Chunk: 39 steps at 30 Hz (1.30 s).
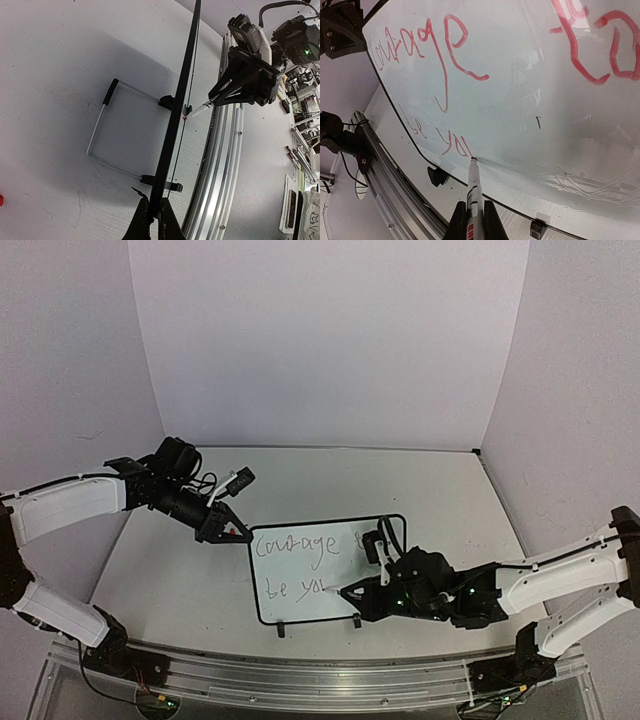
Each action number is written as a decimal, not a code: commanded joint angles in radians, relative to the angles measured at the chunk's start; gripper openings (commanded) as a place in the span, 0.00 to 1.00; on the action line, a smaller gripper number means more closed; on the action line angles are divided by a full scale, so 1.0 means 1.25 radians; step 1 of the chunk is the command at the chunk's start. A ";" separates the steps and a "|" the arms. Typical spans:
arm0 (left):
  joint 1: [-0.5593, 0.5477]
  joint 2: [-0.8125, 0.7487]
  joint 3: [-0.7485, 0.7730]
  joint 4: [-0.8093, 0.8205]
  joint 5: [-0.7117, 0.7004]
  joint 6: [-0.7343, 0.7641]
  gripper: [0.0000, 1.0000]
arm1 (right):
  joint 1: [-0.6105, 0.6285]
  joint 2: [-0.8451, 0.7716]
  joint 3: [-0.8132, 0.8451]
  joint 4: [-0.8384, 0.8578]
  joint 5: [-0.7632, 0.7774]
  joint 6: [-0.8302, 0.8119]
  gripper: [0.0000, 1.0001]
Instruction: Write a sentence on the whiteboard
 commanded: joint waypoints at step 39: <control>-0.017 0.023 0.008 -0.017 -0.046 0.011 0.00 | -0.007 -0.038 0.003 -0.065 0.040 0.026 0.00</control>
